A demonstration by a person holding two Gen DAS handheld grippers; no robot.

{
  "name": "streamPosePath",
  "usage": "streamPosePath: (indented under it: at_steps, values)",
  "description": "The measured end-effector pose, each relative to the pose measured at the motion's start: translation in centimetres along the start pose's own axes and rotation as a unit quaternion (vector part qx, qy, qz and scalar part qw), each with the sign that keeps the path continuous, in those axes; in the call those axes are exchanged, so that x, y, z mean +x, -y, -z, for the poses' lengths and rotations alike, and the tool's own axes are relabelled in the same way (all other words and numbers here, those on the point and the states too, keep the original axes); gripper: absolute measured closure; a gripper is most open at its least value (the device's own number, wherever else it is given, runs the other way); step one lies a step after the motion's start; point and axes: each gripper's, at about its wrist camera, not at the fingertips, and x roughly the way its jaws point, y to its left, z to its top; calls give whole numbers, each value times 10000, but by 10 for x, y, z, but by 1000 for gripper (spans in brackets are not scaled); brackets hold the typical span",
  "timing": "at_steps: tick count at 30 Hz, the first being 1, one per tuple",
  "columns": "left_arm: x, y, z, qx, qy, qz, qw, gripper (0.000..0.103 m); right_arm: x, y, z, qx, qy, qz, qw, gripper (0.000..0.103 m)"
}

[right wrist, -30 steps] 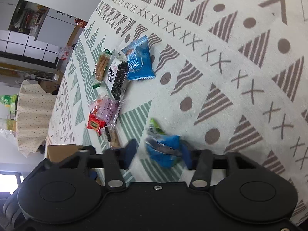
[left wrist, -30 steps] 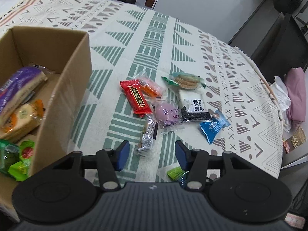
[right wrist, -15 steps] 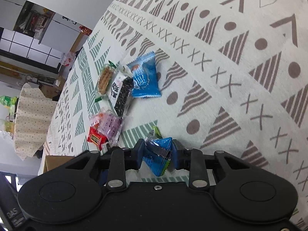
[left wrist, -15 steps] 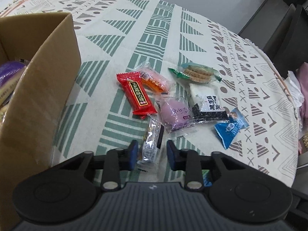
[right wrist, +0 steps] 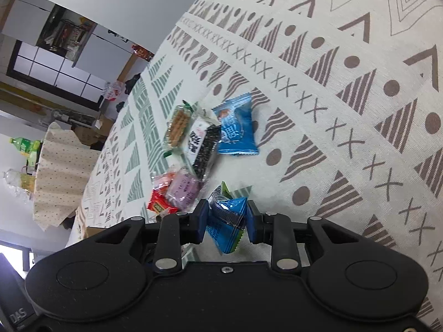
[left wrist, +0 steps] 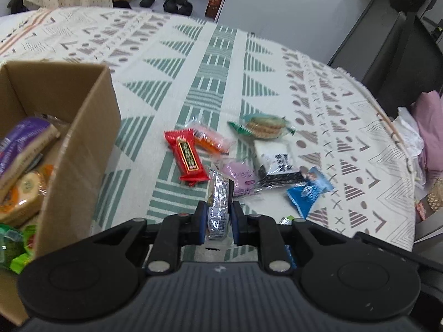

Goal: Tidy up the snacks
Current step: 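Grasp silver wrapped bar with left tool while right tool grasps blue candy, then carry silver bar and blue candy toward the box with both tools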

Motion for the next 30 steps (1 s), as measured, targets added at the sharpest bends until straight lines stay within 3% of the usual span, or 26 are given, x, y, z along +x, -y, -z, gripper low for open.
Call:
streamPosePath:
  at_steps: [15,30]
  values:
    - [-71,-15,-2,-157,511,-88,9985,86,-35,-29,8,-508,357,-569,9964,75]
    - [-126,-37,-7,-308,1008,-312,9939,86,-51,-60,22,-1116,455,-1297,9842,75]
